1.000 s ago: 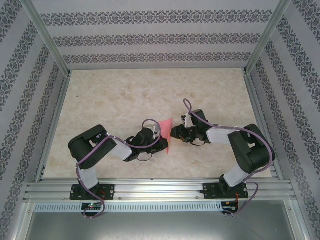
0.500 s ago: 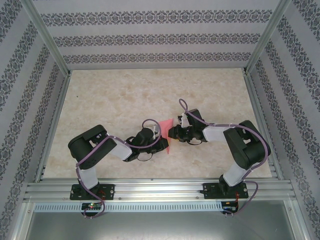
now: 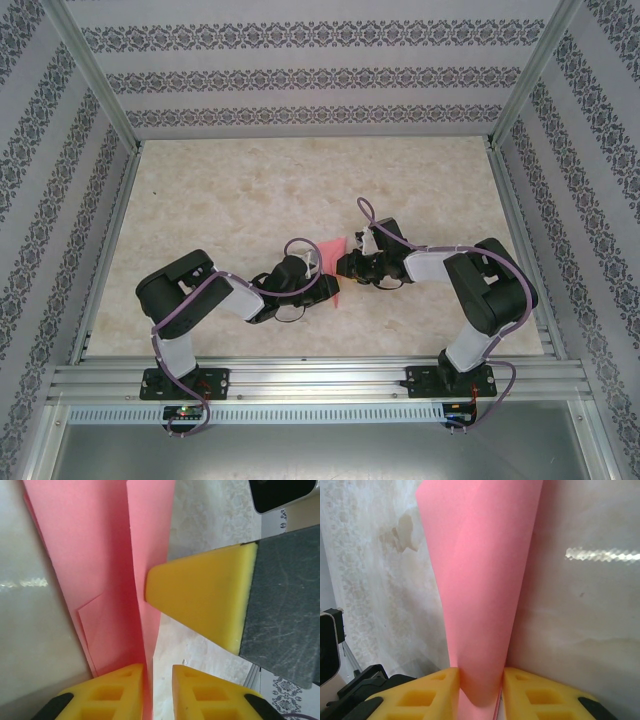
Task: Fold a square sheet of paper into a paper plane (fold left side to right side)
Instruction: Fold the wing for the fifth time at the center of the table.
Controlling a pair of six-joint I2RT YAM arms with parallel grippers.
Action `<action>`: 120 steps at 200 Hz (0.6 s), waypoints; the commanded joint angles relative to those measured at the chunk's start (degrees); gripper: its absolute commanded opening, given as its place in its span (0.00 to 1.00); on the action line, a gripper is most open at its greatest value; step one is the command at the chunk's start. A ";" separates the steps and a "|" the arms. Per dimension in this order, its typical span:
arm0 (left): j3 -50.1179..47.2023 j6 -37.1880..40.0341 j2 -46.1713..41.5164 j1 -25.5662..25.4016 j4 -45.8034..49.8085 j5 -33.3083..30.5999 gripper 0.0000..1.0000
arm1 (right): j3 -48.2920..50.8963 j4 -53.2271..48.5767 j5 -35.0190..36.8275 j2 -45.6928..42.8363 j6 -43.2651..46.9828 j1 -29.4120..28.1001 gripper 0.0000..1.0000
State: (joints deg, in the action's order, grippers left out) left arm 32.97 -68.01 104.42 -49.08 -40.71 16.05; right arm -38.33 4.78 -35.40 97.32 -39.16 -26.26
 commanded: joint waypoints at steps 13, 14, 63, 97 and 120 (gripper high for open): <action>-0.94 1.76 -4.53 1.51 2.54 0.03 0.25 | -0.76 1.32 1.38 1.91 0.22 -0.63 0.29; -1.00 1.79 -4.64 1.52 2.64 0.03 0.25 | -0.77 1.30 1.38 1.91 0.22 -0.63 0.29; -2.97 3.74 -13.58 6.26 11.05 0.54 0.31 | -0.61 1.51 1.12 1.66 0.22 -0.63 0.28; 0.76 5.97 -13.17 10.82 15.48 5.20 0.38 | -0.52 1.28 1.08 1.30 0.48 -0.63 0.29; 4.59 7.10 -9.95 12.15 16.21 7.08 0.38 | -0.61 1.37 0.97 1.30 0.48 -0.63 0.28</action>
State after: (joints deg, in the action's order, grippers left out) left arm 33.41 -64.29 91.81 -38.24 -27.97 19.55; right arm -38.41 4.75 -35.44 97.43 -39.16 -26.26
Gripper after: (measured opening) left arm 0.382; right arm 0.285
